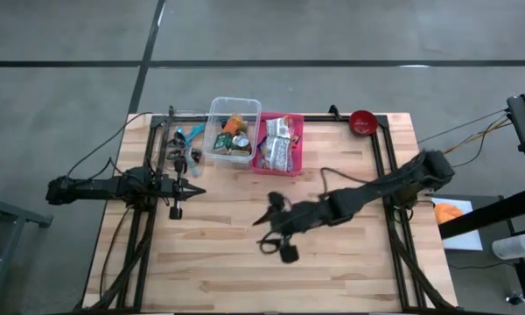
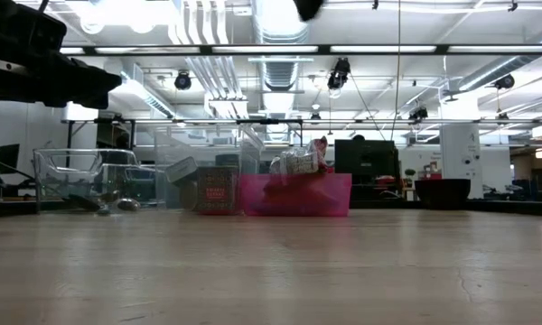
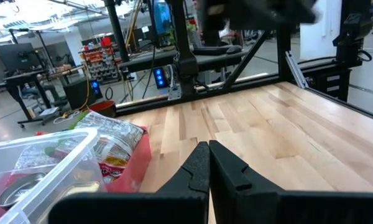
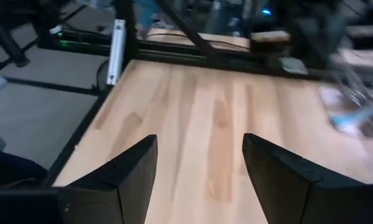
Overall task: Pick & Place Food Item
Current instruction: Return to Home Position
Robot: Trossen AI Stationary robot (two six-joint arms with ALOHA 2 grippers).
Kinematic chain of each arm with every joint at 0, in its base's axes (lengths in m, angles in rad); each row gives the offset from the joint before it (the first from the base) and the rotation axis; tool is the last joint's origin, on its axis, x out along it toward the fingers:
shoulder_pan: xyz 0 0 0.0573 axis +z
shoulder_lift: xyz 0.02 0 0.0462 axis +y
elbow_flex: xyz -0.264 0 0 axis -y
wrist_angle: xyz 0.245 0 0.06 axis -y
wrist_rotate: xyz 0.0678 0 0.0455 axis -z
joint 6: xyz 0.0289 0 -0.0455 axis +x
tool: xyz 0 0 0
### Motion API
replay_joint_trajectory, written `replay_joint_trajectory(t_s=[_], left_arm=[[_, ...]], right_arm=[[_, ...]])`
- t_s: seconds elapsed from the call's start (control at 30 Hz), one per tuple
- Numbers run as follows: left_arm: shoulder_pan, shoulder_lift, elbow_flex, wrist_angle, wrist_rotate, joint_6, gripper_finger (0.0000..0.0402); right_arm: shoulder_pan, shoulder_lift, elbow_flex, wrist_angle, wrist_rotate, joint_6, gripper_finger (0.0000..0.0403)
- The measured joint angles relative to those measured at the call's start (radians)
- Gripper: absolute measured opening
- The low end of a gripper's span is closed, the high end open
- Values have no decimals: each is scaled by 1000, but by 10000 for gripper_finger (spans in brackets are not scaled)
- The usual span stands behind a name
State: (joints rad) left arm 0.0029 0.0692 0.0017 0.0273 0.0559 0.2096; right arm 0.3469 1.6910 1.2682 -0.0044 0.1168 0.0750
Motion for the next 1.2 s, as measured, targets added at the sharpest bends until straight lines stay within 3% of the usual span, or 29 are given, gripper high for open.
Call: replay_joint_trajectory(t_s=[0.13,0.4,0.57,0.73,0.83,1.1,1.2], left_arm=[[0,0,0,1,-3,0,0],[0,0,0,1,-3,0,0],[0,0,0,1,-3,0,0],[0,0,0,1,-3,-1,0],[0,0,0,0,-3,-3,0],[0,0,0,0,-3,-3,0],[0,0,0,0,-3,-3,0]], right_arm=[[-30,-161,-192,83,44,18,235],[-64,-525,-686,460,-25,-65,235],[-84,-764,-906,495,-14,-79,235],[-88,-1007,-1031,480,-45,-99,235],[-85,-1124,-1082,480,-126,-112,235],[-87,-1303,-1157,397,-160,-106,235],[-86,-1346,-1183,397,-275,-148,235]])
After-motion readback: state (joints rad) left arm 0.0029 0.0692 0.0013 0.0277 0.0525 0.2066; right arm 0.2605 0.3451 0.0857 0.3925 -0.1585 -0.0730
